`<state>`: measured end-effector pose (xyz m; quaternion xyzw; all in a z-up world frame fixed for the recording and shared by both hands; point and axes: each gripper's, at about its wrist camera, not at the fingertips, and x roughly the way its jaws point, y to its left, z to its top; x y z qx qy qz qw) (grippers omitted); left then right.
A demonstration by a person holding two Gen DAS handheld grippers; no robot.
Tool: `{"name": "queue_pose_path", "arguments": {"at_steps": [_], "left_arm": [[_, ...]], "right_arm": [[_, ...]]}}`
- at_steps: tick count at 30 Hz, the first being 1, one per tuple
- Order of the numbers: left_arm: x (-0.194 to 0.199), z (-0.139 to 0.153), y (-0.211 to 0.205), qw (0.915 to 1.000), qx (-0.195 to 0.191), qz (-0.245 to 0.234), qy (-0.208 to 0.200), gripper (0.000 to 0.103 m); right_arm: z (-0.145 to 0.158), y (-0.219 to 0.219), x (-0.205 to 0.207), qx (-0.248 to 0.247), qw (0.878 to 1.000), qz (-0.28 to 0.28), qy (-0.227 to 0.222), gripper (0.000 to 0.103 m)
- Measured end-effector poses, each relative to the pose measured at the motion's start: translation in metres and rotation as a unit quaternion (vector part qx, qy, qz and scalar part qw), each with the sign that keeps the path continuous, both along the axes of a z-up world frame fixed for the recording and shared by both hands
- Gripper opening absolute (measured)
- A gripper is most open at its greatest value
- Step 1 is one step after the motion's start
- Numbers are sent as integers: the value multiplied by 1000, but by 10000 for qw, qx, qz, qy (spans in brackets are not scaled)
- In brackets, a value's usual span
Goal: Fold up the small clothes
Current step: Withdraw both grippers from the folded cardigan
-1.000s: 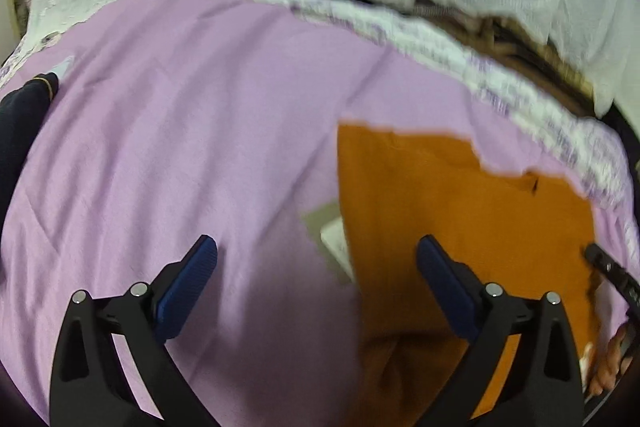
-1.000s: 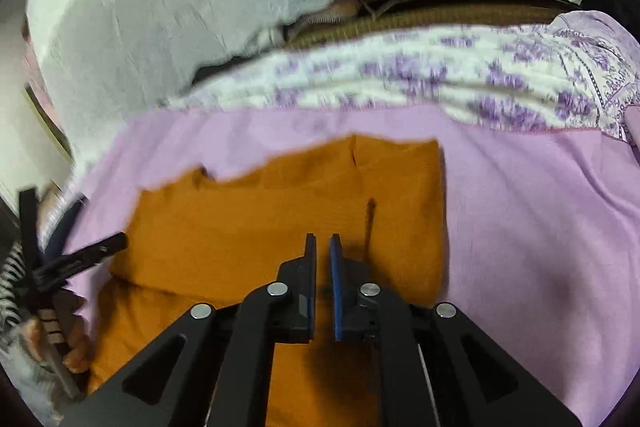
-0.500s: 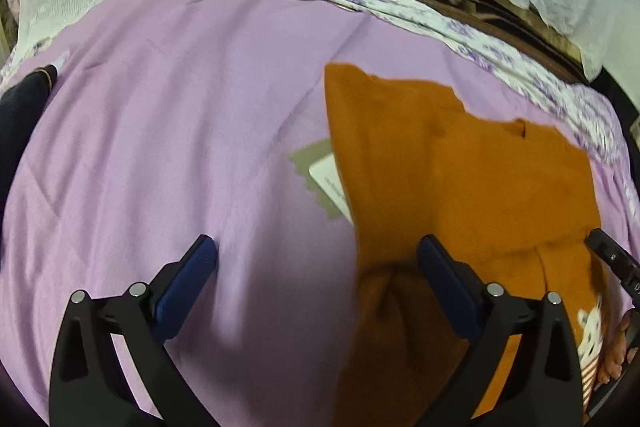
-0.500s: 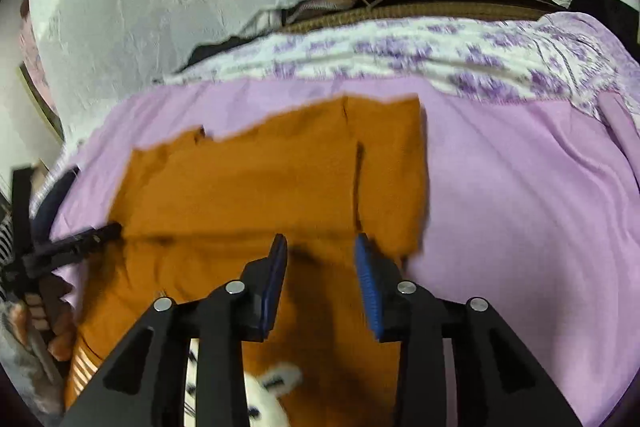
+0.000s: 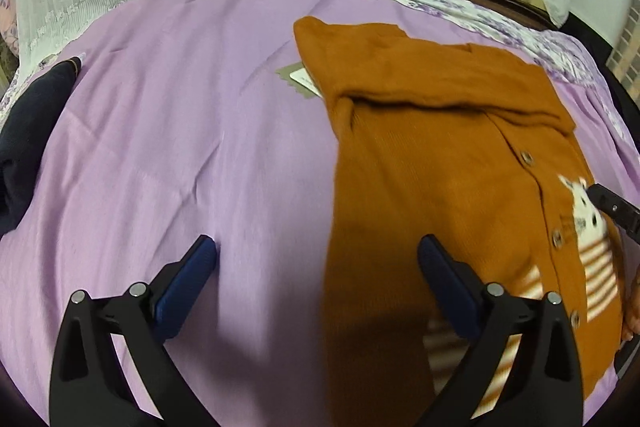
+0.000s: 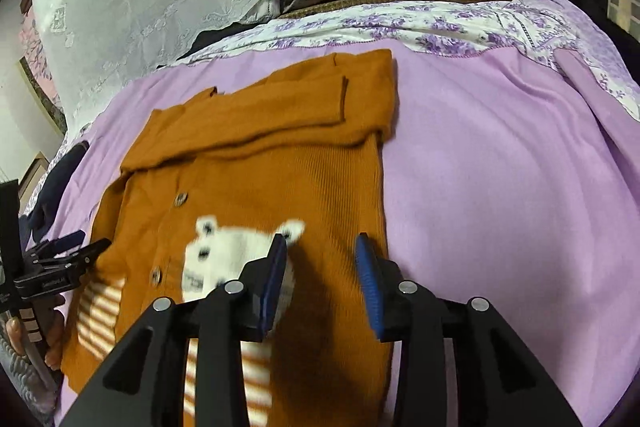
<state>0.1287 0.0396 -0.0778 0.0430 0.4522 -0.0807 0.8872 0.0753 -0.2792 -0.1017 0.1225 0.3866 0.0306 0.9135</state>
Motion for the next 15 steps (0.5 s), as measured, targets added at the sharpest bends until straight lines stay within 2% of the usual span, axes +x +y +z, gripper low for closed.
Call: {"name": "queue_pose_path", "arguments": {"at_steps": [10,15], "left_arm": [[-48,4,3,9998,46,-115,-177,98],[-72,3,2,9994,131,-239,-225,98]], "right_arm": [[-3,5,-46,90,10000,13,-36,39],[-3,2,-71,229,9997,-16,-131,45]]}}
